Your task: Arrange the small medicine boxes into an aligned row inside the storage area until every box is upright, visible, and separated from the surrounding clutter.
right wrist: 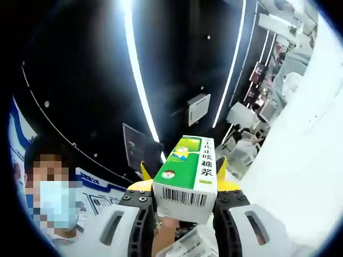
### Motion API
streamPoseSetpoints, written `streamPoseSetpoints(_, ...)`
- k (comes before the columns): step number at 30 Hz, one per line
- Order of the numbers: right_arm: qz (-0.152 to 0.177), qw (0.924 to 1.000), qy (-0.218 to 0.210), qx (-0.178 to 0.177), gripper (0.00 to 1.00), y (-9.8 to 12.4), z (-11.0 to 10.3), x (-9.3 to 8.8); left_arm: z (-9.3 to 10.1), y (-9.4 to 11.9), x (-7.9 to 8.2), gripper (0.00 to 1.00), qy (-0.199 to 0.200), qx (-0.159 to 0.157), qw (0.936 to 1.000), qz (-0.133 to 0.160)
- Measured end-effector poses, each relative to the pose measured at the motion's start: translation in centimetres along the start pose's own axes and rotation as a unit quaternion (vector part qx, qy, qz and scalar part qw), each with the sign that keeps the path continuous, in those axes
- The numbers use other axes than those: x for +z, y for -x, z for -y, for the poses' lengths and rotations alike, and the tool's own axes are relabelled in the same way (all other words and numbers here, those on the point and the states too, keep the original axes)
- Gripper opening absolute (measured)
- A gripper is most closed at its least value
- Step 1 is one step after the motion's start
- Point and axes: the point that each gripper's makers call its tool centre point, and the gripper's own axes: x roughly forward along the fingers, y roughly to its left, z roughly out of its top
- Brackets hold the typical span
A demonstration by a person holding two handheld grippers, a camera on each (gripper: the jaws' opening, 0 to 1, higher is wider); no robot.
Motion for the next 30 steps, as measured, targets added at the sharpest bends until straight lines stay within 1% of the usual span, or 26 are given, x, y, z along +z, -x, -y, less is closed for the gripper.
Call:
streamPoseSetpoints(3,-0.006,0.9999,0.01,0.0,0.38,-0.2,0.1,-0.3,0.0,-0.2,-0.3,0.7,0.006,-0.002,1.0,-0.005)
streamPoseSetpoints(5,-0.017,0.9996,0.025,0.002,0.38,-0.3,0.0,-0.8,-0.2,0.0,-0.2,0.67,0.009,-0.002,1.0,0.002)
streamPoseSetpoints(6,-0.022,0.9992,0.032,0.003,0.38,-0.4,-0.1,-1.1,-0.3,0.1,-0.1,0.63,0.011,-0.001,0.9999,0.005)
streamPoseSetpoints(9,-0.017,0.9991,0.032,0.024,0.38,-0.5,-0.8,-1.1,0.5,0.5,0.7,0.57,-0.005,-0.017,0.9996,0.024)
streamPoseSetpoints(11,-0.014,0.9988,0.033,0.034,0.38,-0.5,-1.2,-1.1,1.0,0.4,0.7,0.54,-0.022,-0.021,0.9993,0.023)
streamPoseSetpoints(14,-0.014,0.9974,0.047,0.052,0.38,-0.5,-1.8,-1.2,1.0,0.6,0.7,0.44,-0.033,-0.019,0.999,0.024)
streamPoseSetpoints(15,-0.017,0.9955,0.075,0.054,0.38,-0.6,-1.9,-1.4,1.2,0.7,0.8,0.43,-0.031,-0.028,0.9988,0.027)
streamPoseSetpoints(17,-0.021,0.9935,0.095,0.06,0.39,-0.7,-2.2,-1.7,1.6,0.6,0.5,0.42,-0.022,-0.036,0.9988,0.023)
streamPoseSetpoints(18,-0.021,0.9918,0.108,0.065,0.39,-0.7,-2.4,-1.8,2.0,0.6,0.6,0.41,-0.016,-0.045,0.9985,0.025)
streamPoseSetpoints(20,-0.022,0.9875,0.141,0.067,0.39,-0.8,-2.6,-2.1,2.3,0.6,0.7,0.41,-0.016,-0.048,0.9983,0.031)
streamPoseSetpoints(21,-0.025,0.9875,0.141,0.065,0.39,-0.8,-2.6,-2.2,2.4,0.5,0.8,0.41,-0.029,-0.047,0.998,0.032)
streamPoseSetpoints(23,-0.037,0.9872,0.142,0.063,0.39,-1.0,-2.5,-2.8,2.5,0.5,0.9,0.4,-0.033,-0.044,0.9982,0.026)
streamPoseSetpoints(24,-0.042,0.987,0.142,0.063,0.39,-1.0,-2.3,-2.9,2.5,0.5,0.9,0.4,-0.053,-0.041,0.9976,0.014)
streamPoseSetpoints(25,-0.046,0.9866,0.144,0.062,0.39,-1.0,-2.1,-3.1,2.5,0.5,0.8,0.4,-0.061,-0.036,0.9974,0.011)
streamPoseSetpoints(28,-0.057,0.9857,0.147,0.059,0.4,-1.0,-1.8,-4.0,2.4,0.5,0.7,0.4,-0.077,-0.028,0.9966,0.001)
streamPoseSetpoints(30,-0.059,0.9841,0.157,0.059,0.41,-1.0,-1.6,-4.1,2.4,0.4,0.7,0.4,-0.083,-0.024,0.9963,-0.001)
